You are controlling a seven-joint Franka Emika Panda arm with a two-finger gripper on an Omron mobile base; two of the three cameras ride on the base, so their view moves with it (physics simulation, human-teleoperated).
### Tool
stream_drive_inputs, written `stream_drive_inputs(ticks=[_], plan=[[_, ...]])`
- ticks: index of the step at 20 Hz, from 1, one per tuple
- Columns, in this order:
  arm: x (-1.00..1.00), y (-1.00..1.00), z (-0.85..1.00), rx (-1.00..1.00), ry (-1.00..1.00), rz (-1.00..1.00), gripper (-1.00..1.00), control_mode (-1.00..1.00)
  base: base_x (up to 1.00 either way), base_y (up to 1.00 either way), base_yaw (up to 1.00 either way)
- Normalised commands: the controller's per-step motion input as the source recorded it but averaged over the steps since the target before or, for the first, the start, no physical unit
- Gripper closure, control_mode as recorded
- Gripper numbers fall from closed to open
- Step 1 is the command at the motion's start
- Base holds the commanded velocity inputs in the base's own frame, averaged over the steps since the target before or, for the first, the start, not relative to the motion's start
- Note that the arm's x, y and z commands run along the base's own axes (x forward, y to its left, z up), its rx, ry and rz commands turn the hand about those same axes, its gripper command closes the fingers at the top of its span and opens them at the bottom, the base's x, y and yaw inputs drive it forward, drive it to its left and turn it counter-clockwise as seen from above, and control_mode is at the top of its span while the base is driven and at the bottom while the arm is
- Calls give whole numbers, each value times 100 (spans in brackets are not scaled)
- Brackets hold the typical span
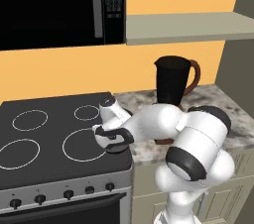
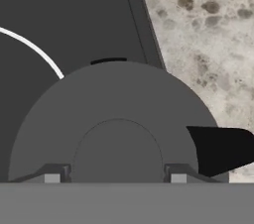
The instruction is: Open the blender lid, put the banana in the blender, close the lid, and start the blender.
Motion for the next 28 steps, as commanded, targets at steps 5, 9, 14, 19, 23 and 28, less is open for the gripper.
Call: stream_drive_inputs(ticks=[5, 9, 14, 19, 23, 28], plan=[[1, 11, -17, -1, 4, 0, -100, -100, 0, 0, 0], [0, 7, -2, 0, 0, 0, -100, -100, 0, 0, 0], [-4, -7, 11, 0, -2, 0, -100, -100, 0, 0, 0], [-17, -28, 45, 2, -15, -2, -100, -100, 0, 0, 0], [-41, -53, 59, 5, -22, -3, -100, -100, 0, 0, 0], [-67, -82, 28, 6, -19, -10, -100, -100, 0, 0, 0]])
